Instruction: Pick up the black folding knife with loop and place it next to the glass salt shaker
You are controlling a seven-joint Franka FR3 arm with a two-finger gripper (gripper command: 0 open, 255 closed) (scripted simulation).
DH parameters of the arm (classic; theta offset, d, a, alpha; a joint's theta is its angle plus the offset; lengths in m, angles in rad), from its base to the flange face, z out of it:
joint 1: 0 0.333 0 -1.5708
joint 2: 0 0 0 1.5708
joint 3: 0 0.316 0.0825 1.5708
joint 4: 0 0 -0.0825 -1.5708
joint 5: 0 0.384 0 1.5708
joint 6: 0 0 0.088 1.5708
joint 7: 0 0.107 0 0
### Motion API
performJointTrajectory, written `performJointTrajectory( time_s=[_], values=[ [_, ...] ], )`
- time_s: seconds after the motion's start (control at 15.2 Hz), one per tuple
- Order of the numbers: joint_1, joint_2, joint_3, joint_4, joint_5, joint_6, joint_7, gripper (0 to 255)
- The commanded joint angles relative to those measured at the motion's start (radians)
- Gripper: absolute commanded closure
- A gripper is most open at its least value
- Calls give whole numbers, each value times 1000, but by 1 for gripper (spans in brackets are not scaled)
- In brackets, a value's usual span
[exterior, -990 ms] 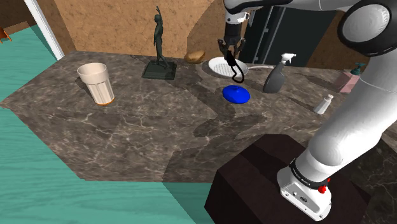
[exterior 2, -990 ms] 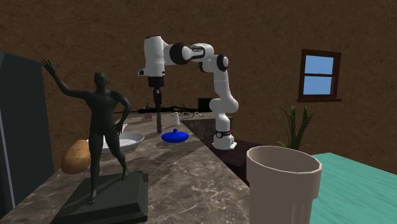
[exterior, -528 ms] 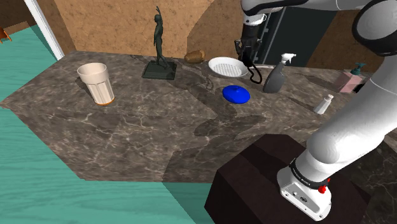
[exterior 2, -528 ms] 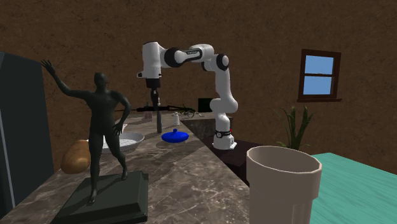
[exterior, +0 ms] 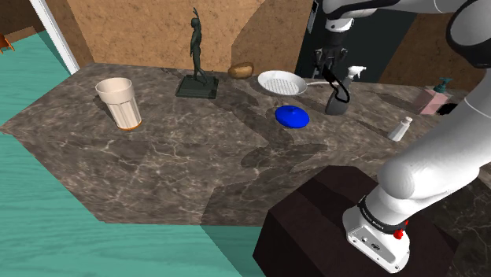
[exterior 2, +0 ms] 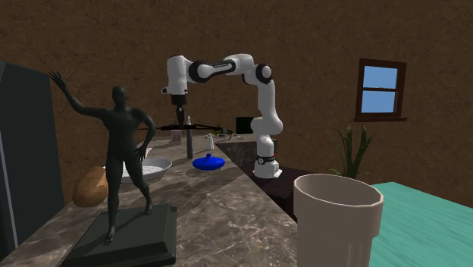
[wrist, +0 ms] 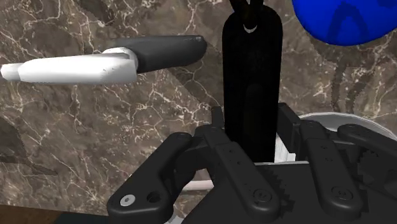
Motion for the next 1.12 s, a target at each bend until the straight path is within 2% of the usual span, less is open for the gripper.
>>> performJointTrajectory(
  time_s=[0.0,0.53,1.06],
  values=[
    [-24,-12,-24,-19,-4,11,-48,255],
    [-117,0,-120,-8,-14,30,-234,255],
    [-214,75,-212,78,-3,37,-426,255]
  ],
)
